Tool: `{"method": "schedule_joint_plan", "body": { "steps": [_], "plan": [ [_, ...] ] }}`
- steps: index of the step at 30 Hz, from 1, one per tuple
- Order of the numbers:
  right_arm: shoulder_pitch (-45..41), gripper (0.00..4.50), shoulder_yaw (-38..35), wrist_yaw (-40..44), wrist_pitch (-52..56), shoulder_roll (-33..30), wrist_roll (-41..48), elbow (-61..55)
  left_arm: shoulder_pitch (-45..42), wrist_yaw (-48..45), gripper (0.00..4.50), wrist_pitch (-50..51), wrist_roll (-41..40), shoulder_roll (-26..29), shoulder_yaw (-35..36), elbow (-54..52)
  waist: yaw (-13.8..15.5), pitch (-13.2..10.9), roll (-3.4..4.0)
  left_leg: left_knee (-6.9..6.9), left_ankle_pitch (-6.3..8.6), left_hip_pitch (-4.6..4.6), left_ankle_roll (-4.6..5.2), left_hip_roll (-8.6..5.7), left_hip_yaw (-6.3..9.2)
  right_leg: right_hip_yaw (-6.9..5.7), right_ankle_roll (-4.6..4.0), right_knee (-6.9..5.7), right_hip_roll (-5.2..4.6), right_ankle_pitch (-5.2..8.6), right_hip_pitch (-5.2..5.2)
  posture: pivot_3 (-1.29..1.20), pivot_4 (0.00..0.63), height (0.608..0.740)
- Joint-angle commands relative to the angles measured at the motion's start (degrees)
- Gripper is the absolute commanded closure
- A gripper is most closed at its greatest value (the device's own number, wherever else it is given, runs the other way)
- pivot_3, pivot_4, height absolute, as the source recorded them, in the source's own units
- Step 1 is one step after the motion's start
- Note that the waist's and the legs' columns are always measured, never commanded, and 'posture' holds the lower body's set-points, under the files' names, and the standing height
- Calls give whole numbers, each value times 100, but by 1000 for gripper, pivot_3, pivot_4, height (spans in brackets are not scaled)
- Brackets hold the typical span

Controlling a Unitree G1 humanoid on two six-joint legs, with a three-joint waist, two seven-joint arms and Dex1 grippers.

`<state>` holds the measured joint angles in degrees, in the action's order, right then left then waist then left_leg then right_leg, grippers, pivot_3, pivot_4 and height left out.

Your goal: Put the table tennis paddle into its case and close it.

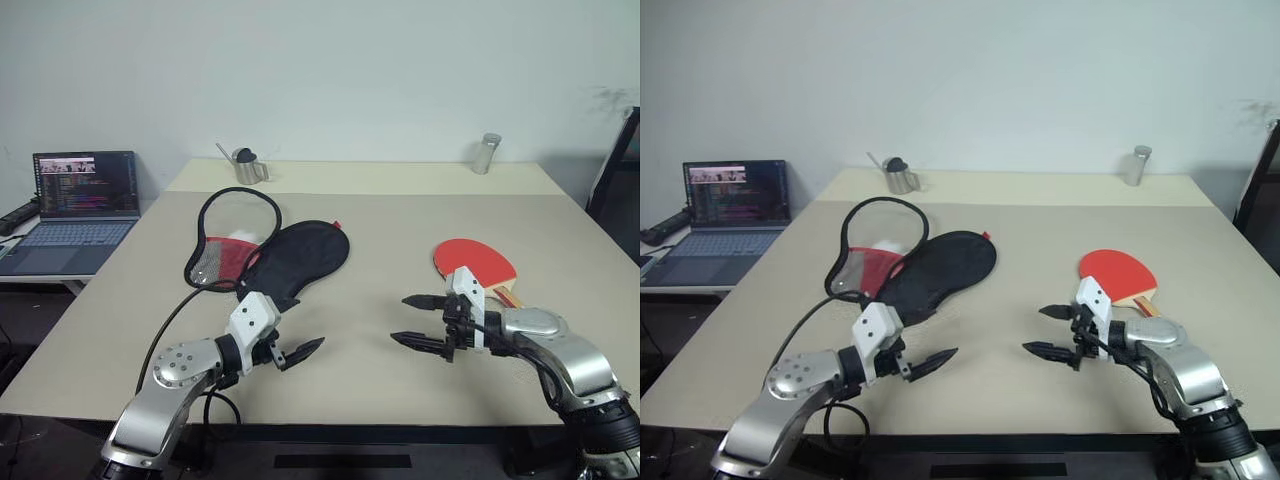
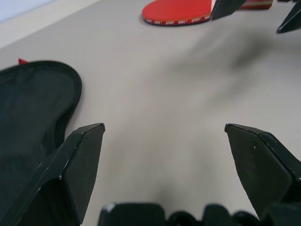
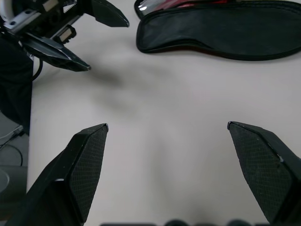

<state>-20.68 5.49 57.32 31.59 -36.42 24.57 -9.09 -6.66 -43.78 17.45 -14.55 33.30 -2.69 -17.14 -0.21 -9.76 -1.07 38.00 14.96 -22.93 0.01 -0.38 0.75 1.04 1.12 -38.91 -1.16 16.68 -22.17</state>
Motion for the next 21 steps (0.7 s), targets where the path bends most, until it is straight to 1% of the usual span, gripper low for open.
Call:
{"method": "schedule_joint_plan", "body": {
  "steps": [1,4,6,12,17,21],
  "plan": [
    [59,17,-144,-19,40,-152,18,-231,-52,77,0,22,38,-77,-103,-182,5,0,0,1,0,0,0,0,1,-1,0,0,0,0,1,0,150,740],
    [100,17,-262,-219,204,-71,166,-396,-93,124,0,74,21,-121,-139,-273,7,0,0,4,0,2,0,0,2,-2,0,0,0,0,7,0,150,740],
    [60,17,-291,-306,330,-44,249,-533,-137,151,0,167,-149,-175,-9,-322,1,0,0,4,0,2,0,0,4,-3,0,-1,0,0,6,0,150,740],
    [-78,17,-312,-593,640,100,403,-757,11,-12,0,12,-372,-90,326,-188,-4,0,0,3,0,2,-1,0,4,-4,0,-2,0,0,5,0,150,740],
    [-312,17,-242,-921,866,479,505,-737,230,-168,0,-66,-511,116,709,-141,-6,0,0,2,0,2,-1,0,5,-4,-1,-1,0,1,5,0,150,740],
    [-542,17,-204,-1370,1038,1053,546,-688,166,-359,0,-376,-510,358,1108,403,-10,0,0,2,-1,4,-1,1,6,-6,-2,-3,1,1,4,0,150,740]
  ]
}}
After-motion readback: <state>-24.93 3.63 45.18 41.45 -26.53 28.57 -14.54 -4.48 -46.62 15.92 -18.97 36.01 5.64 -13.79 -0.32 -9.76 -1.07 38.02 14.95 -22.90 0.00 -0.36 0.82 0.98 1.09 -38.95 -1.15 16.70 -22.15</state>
